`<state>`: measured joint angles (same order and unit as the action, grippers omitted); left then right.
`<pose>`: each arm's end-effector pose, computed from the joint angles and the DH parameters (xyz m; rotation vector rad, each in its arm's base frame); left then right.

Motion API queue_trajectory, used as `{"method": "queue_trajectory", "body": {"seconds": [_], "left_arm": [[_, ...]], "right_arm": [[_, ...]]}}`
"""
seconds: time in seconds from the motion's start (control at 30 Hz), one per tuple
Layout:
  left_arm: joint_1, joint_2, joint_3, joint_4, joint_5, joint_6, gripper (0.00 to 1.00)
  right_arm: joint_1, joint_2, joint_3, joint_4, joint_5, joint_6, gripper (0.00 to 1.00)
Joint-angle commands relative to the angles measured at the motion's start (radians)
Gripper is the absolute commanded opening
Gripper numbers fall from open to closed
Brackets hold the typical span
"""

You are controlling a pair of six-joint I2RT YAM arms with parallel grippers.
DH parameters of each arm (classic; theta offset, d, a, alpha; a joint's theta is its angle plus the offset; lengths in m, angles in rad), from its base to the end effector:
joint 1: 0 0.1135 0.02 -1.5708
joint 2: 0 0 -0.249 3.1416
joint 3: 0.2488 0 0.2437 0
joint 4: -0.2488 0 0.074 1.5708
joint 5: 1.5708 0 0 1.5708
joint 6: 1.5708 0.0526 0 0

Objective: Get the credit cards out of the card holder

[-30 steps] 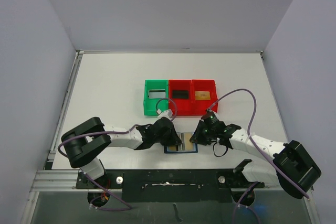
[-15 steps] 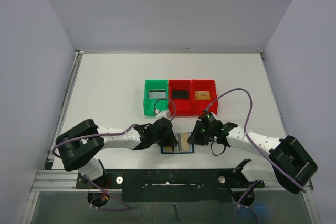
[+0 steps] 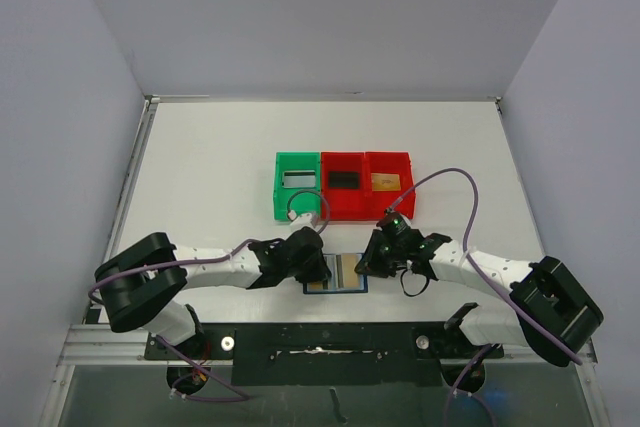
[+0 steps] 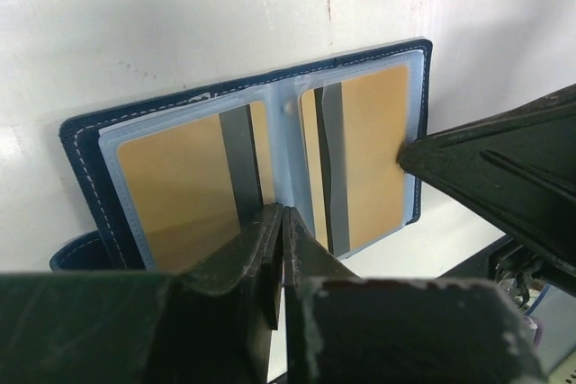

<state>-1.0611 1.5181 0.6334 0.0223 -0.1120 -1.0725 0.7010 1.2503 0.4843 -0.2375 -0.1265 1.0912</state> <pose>0.1442 -0.2460 0.1215 -0.0687 2.5990 -0.7713 0.1647 0.1477 0.1229 0.4901 2.7455 0.7451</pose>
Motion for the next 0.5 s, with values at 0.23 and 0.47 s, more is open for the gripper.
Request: {"method": "queue_trajectory", "body": {"seconds": [0.23, 0.47], "left_arm": [[0.005, -0.053, -0.056, 0.125, 0.013, -0.036, 0.37], [0.013, 0.028, -0.084, 0.271, 0.080, -0.084, 0.40]], "right_arm": [[0.006, 0.018, 0.011, 0.005, -0.023, -0.039, 0.15], [0.011, 0.031, 0.002, 0.019, -0.033, -0.032, 0.15]]}}
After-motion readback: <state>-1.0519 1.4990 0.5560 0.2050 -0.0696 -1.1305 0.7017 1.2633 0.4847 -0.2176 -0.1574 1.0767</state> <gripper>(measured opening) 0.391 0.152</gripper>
